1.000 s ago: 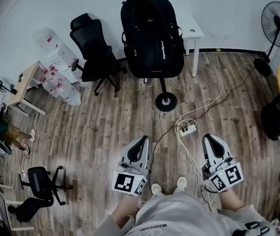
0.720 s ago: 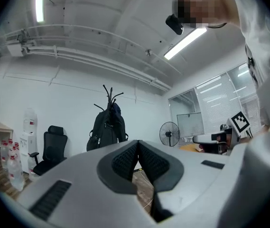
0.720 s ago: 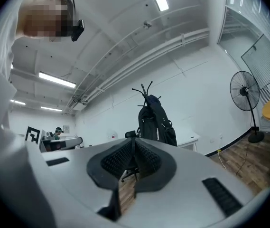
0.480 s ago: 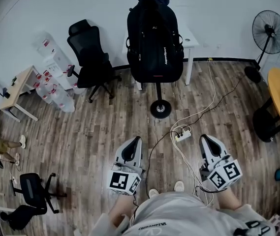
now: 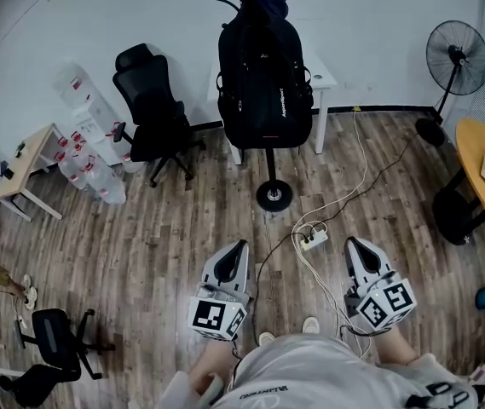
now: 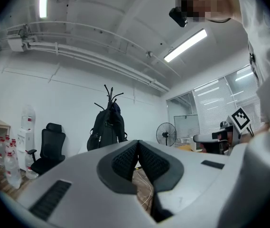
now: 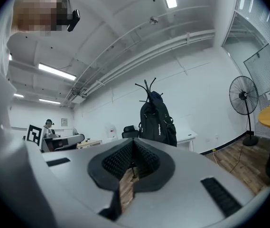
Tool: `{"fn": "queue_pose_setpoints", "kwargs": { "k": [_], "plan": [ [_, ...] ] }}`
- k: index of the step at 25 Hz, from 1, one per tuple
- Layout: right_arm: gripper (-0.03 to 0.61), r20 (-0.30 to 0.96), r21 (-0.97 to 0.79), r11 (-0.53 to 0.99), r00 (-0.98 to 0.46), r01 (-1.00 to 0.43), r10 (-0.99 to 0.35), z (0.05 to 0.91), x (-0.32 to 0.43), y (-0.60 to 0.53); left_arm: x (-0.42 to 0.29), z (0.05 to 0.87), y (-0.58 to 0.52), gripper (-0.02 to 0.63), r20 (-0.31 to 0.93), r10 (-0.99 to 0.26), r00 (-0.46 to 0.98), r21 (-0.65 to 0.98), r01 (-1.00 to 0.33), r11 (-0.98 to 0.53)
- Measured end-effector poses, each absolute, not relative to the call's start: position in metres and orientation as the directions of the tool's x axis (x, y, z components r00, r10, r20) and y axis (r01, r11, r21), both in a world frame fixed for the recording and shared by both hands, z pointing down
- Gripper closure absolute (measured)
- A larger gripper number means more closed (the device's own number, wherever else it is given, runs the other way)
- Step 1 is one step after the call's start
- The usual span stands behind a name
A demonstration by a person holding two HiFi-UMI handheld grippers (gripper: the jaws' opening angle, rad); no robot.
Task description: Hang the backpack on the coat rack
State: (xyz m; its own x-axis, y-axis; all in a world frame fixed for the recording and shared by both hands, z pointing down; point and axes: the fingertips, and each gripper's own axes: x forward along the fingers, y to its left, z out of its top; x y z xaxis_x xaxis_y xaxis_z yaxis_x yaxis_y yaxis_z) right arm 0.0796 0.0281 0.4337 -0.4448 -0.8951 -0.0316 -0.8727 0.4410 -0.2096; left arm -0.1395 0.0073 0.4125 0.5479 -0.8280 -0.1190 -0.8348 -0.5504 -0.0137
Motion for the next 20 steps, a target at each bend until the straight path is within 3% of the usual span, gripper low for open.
{"fn": "queue_pose_setpoints", "kwargs": {
  "k": [20],
  "plan": [
    [0.565,-0.025,-0.202,0.412,-0.416,-0.889,-0.909,0.434,0.092,0.02,-0.133,0.416,0.002,0.604,-0.116,-0.816,0.566,0.01,-0.821,-0.571]
  ]
}}
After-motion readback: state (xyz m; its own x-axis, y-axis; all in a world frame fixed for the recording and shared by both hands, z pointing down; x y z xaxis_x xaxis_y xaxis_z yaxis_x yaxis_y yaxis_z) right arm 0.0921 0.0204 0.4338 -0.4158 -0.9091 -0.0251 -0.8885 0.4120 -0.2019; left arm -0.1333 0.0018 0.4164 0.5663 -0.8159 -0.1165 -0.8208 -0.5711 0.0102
